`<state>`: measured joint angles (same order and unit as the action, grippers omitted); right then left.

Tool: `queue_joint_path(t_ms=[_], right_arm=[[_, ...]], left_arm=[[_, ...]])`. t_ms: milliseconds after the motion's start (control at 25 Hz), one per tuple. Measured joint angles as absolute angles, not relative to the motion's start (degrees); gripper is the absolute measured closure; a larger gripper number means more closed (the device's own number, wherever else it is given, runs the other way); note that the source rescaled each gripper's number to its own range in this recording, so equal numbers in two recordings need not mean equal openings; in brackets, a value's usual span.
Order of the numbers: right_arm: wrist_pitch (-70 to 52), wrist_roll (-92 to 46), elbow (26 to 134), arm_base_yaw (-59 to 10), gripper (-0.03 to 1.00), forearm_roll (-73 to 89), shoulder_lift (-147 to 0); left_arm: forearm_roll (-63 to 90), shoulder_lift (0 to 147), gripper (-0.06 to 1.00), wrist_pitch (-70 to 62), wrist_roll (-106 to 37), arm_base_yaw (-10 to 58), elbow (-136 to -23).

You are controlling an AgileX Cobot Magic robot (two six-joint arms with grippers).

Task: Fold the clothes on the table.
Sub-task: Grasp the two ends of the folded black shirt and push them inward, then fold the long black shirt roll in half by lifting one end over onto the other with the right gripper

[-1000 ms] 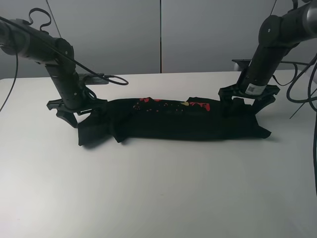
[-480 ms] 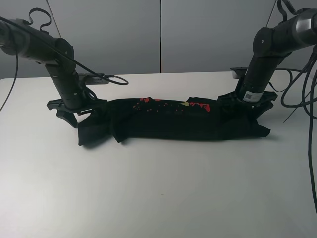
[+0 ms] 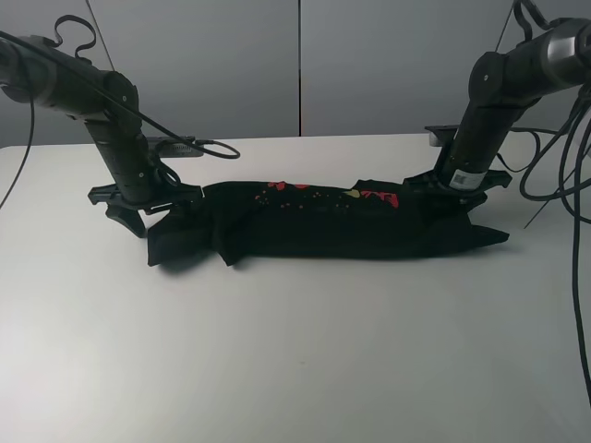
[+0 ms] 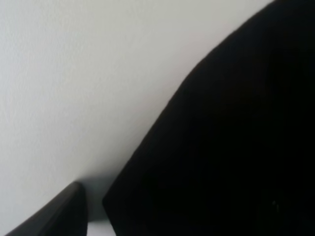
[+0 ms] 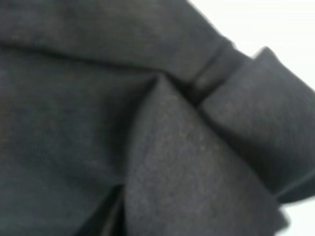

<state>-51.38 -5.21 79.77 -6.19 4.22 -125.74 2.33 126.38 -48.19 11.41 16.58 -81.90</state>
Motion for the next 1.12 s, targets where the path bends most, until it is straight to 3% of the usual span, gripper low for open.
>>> queue_joint_path(t_ms=[160, 680, 1120], right_arm=[[-51.28, -9.14, 79.77, -6.19, 0.82, 8.25, -125.87], [-54.84, -12.76, 79.67, -6.19, 0.82, 11.51, -125.26], [-60.63, -12.41, 79.19, -6.19, 0.82, 13.18, -115.48]], left_arm=[[2.33, 126.38, 0.04, -48.19, 11.41, 16.58, -81.90], [2.33, 126.38, 0.04, -48.19, 10.95, 16.58, -81.90], [2.33, 126.38, 0.04, -48.19, 10.52, 16.58, -81.90]])
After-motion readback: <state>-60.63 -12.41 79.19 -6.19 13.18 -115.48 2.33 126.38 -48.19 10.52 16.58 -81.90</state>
